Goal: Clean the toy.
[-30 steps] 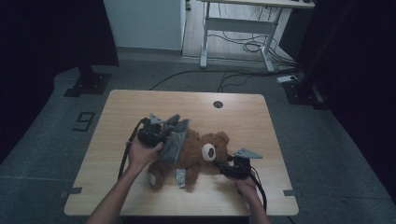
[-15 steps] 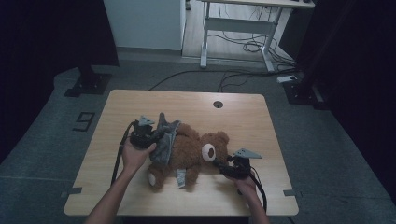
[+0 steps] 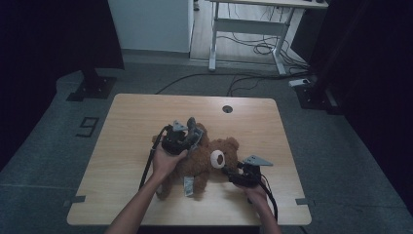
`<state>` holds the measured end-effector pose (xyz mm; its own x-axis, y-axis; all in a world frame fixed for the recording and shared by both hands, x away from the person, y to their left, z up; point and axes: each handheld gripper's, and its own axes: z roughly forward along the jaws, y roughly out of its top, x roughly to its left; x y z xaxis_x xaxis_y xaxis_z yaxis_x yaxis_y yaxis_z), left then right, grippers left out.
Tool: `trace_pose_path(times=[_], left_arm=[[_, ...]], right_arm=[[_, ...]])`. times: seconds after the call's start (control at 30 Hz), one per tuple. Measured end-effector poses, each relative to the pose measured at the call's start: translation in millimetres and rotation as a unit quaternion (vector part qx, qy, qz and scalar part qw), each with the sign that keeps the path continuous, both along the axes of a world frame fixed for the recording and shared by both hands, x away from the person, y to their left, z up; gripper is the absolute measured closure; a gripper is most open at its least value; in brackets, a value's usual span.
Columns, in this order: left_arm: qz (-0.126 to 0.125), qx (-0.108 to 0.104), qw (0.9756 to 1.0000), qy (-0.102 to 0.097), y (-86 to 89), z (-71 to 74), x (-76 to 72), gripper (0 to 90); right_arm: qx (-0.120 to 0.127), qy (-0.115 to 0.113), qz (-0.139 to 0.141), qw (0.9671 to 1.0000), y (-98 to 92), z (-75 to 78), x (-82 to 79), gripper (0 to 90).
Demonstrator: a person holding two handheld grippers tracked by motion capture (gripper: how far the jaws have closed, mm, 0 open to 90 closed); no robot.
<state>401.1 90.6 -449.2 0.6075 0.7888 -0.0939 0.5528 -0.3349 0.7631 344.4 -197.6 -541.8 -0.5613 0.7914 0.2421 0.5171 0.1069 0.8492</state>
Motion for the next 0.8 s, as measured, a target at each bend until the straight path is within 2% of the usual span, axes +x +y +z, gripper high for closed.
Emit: trace_pose_path(times=[0.17,0.27,0.37,0.5,0.57,0.67,0.73,0.77,0.8], left_arm=[[-0.013,-0.009,0.9999,-0.003,6.5,-3.9,-14.4,78.8],[-0.017,-0.011,0.9998,-0.006,7.7,-5.8,-21.6,78.9],[-0.025,-0.008,0.9996,-0.011,7.5,-6.6,-28.4,79.0],[-0.03,-0.015,0.9993,-0.014,9.7,-8.0,-35.9,79.0],[-0.034,-0.033,0.9987,-0.02,13.7,-11.6,-44.8,79.0],[-0.038,-0.044,0.998,-0.023,16.8,-14.2,-51.9,79.0],[-0.042,-0.048,0.9977,-0.024,18.3,-15.1,-54.7,79.0],[-0.042,-0.048,0.9977,-0.024,18.3,-15.1,-54.7,79.0],[-0.046,-0.052,0.9973,-0.022,19.8,-15.6,-56.1,79.0]], right_arm=[[-0.005,0.013,0.029,0.9995,-5.6,3.9,1.0,23.1],[0.008,0.002,0.042,0.9991,-16.3,11.7,-0.3,19.8],[0.042,-0.005,0.029,0.9987,-26.5,24.7,-0.3,17.5],[0.052,-0.013,0.02,0.9984,-22.6,43.0,3.1,13.0],[0.037,-0.012,0.019,0.9991,-13.3,50.7,8.5,11.1],[0.012,0.008,0.02,0.9997,3.7,58.9,21.3,5.9],[-0.004,0.023,0.023,0.9995,13.8,57.8,28.5,3.0],[-0.004,0.023,0.023,0.9995,13.8,57.8,28.5,3.0],[-0.014,0.044,0.033,0.9984,21.8,50.8,34.3,0.0]])
